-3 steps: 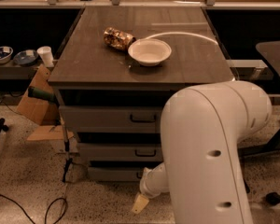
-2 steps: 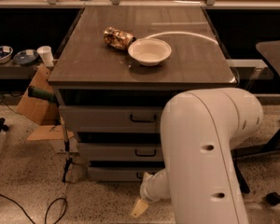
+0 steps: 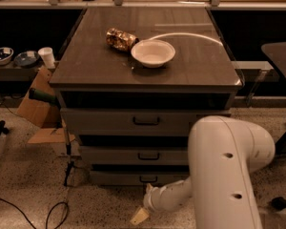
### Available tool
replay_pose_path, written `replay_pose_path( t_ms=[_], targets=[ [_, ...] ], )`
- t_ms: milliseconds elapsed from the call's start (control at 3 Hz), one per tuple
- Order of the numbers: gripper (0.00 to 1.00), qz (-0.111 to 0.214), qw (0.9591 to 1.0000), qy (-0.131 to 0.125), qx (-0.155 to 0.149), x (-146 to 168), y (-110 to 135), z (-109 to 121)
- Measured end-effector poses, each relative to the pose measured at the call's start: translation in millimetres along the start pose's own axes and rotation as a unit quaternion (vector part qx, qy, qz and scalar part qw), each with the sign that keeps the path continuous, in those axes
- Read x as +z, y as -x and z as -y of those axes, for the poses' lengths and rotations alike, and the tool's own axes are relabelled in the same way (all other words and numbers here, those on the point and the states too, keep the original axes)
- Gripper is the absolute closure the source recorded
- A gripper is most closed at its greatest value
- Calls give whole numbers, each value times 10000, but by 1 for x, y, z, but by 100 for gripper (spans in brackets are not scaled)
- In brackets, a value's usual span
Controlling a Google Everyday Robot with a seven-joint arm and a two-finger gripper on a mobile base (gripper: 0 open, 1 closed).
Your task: Open bottom drawer
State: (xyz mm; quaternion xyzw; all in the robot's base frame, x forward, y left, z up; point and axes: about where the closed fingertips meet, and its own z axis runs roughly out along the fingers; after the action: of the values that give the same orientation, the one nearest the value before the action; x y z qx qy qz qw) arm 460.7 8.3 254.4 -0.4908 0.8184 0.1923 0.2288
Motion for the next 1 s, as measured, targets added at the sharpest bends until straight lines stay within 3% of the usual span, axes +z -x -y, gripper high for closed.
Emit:
replay_pose_path(
  t_ms=[333,667,1000],
  targets=[
    [0,324,9984,-29,470,22,-14,11],
    [0,991,9892,-150,1067,34,-18,17],
    [0,1608,9756,-319,1459,30,-14,28]
  ],
)
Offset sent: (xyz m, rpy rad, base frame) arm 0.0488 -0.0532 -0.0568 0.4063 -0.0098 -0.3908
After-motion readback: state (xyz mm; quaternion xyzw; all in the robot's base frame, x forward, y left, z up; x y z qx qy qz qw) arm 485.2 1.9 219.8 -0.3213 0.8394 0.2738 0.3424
